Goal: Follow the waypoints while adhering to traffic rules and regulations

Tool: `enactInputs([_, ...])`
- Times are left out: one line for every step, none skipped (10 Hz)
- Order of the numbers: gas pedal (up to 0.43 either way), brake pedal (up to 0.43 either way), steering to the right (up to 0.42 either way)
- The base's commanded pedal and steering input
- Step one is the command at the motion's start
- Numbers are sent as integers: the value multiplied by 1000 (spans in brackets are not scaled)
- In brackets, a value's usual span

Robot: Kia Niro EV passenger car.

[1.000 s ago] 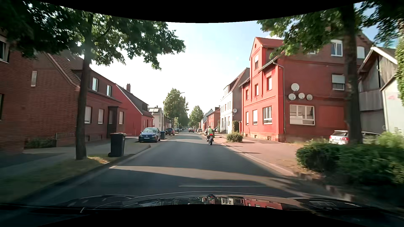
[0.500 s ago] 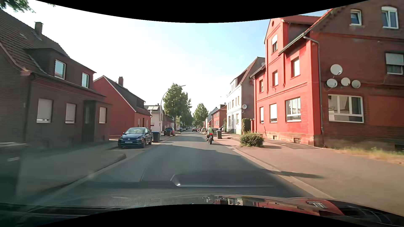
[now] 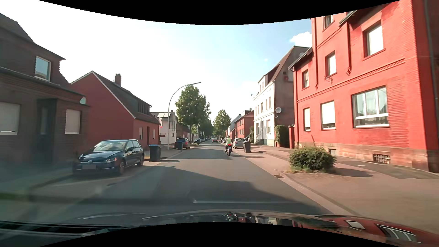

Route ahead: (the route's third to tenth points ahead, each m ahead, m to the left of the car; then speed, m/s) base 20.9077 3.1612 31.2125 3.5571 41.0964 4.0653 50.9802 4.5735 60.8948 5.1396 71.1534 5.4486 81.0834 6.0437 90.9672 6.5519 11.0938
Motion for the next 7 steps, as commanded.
enactInputs([157,0,-16])
enactInputs([157,0,-15])
enactInputs([157,0,-13])
enactInputs([157,0,-12])
enactInputs([157,0,-12])
enactInputs([157,0,-12])
enactInputs([157,0,-11])
